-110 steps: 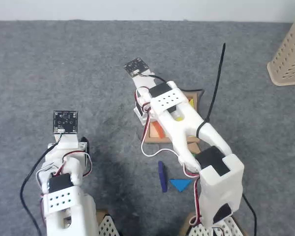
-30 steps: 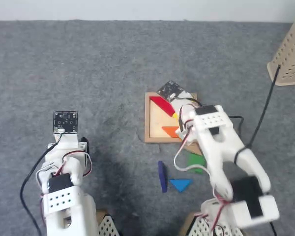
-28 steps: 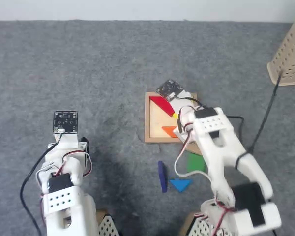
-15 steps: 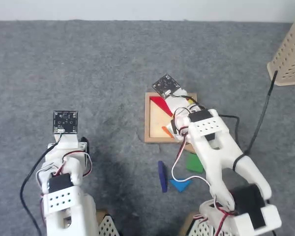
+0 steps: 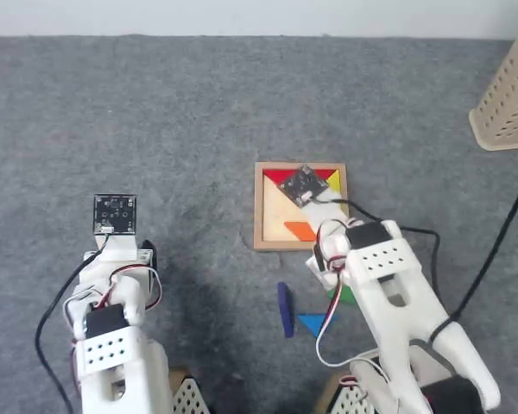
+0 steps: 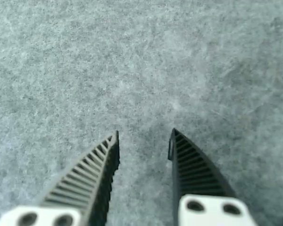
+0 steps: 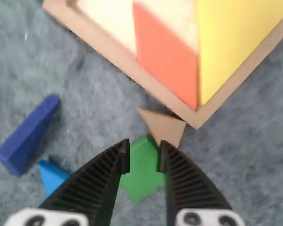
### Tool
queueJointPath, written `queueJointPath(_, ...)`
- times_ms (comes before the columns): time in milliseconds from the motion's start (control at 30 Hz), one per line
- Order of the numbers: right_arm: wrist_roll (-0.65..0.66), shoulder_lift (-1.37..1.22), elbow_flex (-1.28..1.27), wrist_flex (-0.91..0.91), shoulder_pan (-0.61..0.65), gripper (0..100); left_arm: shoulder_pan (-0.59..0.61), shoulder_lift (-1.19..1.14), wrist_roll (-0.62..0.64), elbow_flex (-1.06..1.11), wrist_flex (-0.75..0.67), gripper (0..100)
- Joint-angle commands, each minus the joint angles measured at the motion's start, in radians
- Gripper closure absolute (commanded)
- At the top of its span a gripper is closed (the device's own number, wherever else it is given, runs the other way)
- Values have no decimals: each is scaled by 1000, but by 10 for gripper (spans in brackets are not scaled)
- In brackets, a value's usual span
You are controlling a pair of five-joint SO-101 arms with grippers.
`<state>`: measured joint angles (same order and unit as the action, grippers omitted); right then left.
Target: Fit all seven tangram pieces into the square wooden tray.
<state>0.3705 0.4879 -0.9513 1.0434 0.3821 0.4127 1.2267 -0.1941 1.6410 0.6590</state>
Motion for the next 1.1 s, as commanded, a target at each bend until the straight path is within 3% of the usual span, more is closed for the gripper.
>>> queueJointPath(0, -2, 50, -25, -59, -13, 866, 3, 20, -6, -4, -26, 832)
queueJointPath(533, 87, -91, -28, -199, -81, 864, 3, 20, -6, -4, -26, 832)
queueJointPath(1067, 101, -114, -28, -196, -84, 863, 3, 20, -6, -4, -26, 832)
